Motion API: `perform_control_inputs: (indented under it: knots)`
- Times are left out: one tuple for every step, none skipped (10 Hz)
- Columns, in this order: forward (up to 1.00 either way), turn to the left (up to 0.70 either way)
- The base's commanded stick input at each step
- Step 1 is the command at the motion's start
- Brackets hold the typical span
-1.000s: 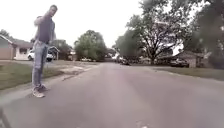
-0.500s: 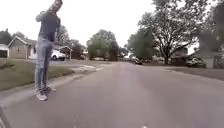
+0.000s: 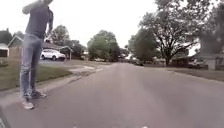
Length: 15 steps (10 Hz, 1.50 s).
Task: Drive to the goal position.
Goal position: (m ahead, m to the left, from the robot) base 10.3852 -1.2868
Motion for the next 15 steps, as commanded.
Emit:
perform_control_inputs:
  knots:
    - [0.7,0.0]
    - [0.7,0.0]
    - [0.7,0.0]
    - [0.7,0.0]
    - [0.7,0.0]
    - [0.7,0.0]
    - [0.7,0.0]
    - [0.7,0.0]
    - [0.7,0.0]
    - [0.7,0.0]
    - [0.7,0.0]
    - [0.7,0.0]
    - [0.7,0.0]
    - [0.7,0.0]
    - [0.7,0.0]
